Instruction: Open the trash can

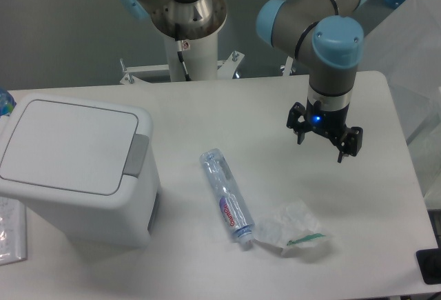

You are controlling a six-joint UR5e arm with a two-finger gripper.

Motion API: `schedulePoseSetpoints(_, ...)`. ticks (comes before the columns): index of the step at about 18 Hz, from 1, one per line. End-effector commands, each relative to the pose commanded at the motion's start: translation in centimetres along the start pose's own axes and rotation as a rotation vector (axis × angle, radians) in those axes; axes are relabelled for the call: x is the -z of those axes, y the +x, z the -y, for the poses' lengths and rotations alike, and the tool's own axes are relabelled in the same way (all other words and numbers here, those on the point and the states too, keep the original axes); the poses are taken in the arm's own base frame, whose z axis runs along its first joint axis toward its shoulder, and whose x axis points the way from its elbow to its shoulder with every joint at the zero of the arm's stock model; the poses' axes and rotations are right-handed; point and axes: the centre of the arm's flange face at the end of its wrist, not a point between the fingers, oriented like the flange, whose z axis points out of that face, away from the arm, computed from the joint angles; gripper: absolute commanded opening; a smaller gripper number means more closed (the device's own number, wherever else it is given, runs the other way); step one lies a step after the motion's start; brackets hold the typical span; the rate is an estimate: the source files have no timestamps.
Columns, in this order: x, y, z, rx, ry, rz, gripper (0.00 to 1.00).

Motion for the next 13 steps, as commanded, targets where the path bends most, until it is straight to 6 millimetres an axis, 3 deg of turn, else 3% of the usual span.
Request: schedulePoseSetpoints(13,-0.1,1.0,1.7,0.002,0.057,-0.019,1.0)
